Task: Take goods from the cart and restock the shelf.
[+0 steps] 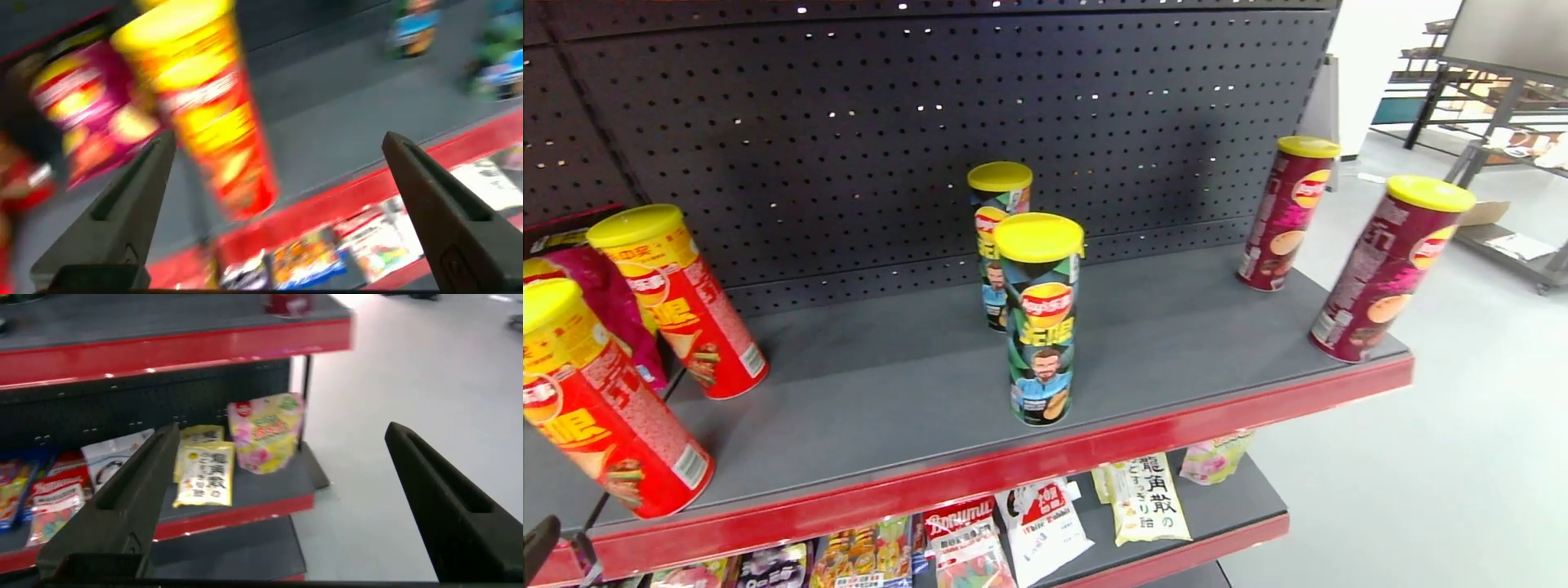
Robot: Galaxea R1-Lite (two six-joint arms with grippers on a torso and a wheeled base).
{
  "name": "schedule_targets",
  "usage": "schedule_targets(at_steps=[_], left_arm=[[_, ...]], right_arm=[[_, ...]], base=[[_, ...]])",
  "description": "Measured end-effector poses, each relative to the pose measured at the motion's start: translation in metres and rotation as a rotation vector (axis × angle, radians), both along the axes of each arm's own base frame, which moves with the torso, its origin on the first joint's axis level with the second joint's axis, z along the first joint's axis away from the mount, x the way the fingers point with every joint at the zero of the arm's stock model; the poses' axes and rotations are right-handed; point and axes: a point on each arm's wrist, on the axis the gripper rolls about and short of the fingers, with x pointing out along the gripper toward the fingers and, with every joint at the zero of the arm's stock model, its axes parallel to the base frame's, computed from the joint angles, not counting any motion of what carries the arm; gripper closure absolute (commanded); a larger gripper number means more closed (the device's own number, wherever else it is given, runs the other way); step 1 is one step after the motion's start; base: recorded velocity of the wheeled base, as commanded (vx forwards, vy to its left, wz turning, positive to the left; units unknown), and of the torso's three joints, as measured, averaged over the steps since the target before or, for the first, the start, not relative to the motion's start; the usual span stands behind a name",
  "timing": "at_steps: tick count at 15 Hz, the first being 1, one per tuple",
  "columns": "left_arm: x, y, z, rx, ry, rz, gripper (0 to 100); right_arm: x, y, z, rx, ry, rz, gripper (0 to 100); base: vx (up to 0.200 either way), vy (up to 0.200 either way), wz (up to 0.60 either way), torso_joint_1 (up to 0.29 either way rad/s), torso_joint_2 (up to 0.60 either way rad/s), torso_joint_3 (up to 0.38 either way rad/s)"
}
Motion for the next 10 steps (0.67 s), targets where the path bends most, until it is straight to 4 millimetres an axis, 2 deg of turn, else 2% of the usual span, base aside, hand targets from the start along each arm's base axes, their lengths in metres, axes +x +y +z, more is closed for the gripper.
schedule_targets(at_steps=[1,5,9,10], left_arm=[[0.0002,0.0,-0.0001,0.0,0.001,-0.001,0],[0.0,0.0,-0.0008,0.007,0.001,-0.001,0],[0.0003,0.0006,-0.0029,0.035,0.007,0.025,0],[-0.0001,0.0006,-0.003,0.035,0.005,0.024,0]], right_arm=[[0.0,0.0,0.0,0.0,0.0,0.0,0],[0.0,0.0,0.0002,0.0,-0.001,0.001,0],[-0.0001,0.0,0.0002,0.001,-0.001,0.002,0],[-0.0001,0.0001,0.0003,0.002,-0.001,0.002,0]], base=[[0.0,0.0,0.6,0.002,0.0,0.002],[0.0,0.0,0.0,0.0,0.0,0.0],[-0.2,0.0,0.0,0.005,0.0,0.0],[0.0,0.0,0.0,0.0,0.0,0.0]])
